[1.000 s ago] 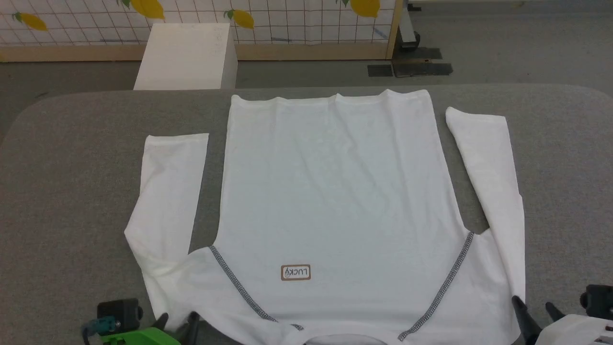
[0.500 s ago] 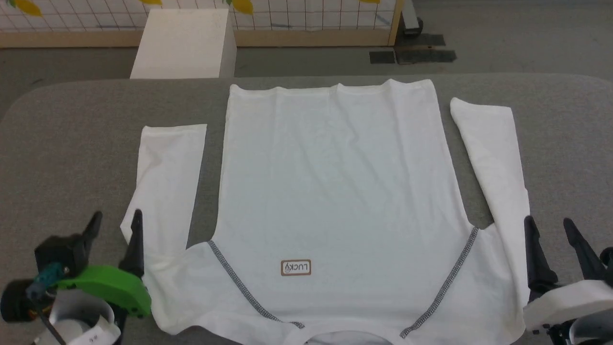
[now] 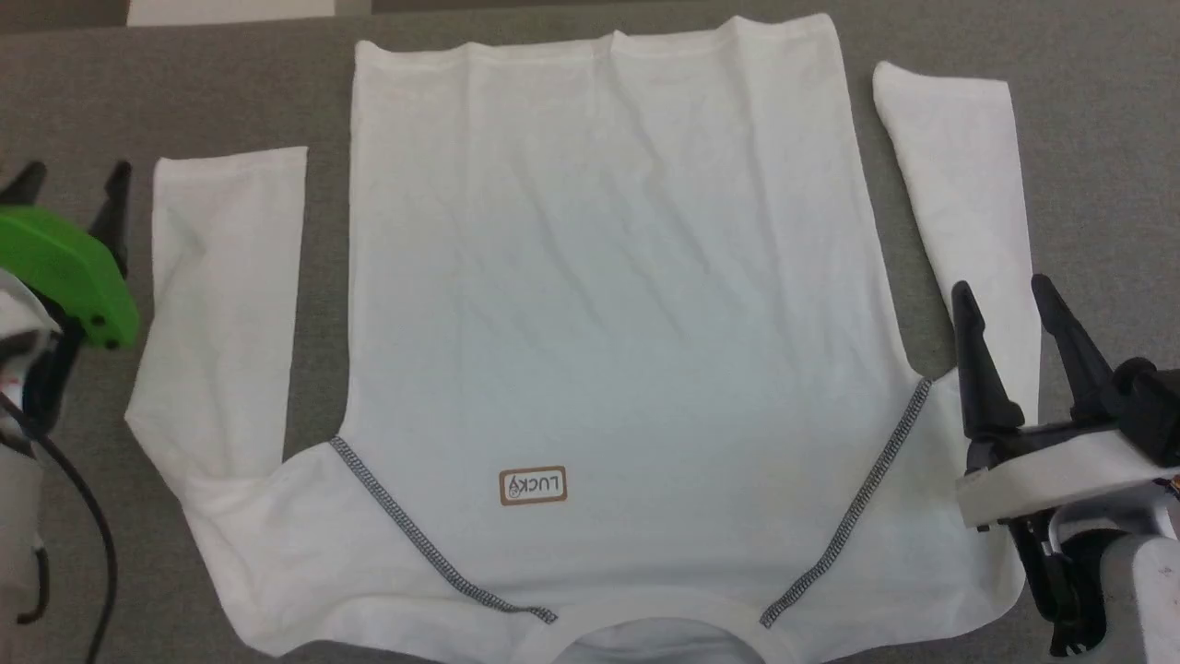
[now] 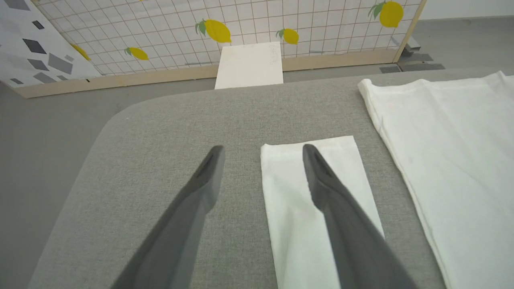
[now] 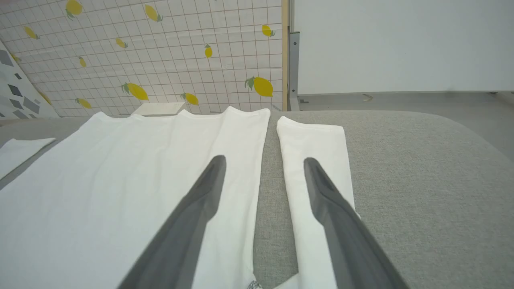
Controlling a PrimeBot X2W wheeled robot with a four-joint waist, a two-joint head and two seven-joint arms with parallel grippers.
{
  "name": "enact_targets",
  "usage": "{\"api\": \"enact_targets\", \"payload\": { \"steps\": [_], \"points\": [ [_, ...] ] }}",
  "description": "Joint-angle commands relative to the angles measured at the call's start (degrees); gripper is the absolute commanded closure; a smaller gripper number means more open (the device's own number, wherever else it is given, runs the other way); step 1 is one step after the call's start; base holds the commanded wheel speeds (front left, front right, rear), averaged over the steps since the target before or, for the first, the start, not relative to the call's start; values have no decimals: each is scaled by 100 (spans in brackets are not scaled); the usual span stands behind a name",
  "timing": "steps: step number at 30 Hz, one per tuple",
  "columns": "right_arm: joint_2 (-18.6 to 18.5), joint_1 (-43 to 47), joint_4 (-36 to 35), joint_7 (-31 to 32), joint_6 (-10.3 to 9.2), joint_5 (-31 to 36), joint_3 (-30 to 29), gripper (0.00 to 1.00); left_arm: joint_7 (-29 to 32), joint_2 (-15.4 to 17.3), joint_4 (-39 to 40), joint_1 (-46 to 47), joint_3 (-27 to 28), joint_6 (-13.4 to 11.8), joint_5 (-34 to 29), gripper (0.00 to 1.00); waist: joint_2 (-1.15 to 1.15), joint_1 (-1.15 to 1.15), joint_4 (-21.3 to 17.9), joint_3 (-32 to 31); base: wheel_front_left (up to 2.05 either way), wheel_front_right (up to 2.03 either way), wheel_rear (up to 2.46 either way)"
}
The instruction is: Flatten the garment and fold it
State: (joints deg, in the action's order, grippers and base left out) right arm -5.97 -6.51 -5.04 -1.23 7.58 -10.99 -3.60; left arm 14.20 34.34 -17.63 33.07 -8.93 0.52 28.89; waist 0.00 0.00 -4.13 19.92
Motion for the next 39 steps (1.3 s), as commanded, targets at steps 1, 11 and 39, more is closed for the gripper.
{"api": "enact_targets", "payload": {
  "steps": [1,11,39],
  "points": [
    [-15,-152,15,-60,-9,-32,49,0,198,70,-76,276,50,14,134,0,0,0,-429,650,0,0,0],
    [13,-536,89,-291,-9,-88,294,0,1835,395,-281,894,233,-501,460,0,0,0,-839,1212,0,0,0],
    [75,-16,193,-104,-9,-6,11,0,724,749,1191,-1489,1566,-1515,539,100,0,0,-94,-392,0,0,0]
  ]
}}
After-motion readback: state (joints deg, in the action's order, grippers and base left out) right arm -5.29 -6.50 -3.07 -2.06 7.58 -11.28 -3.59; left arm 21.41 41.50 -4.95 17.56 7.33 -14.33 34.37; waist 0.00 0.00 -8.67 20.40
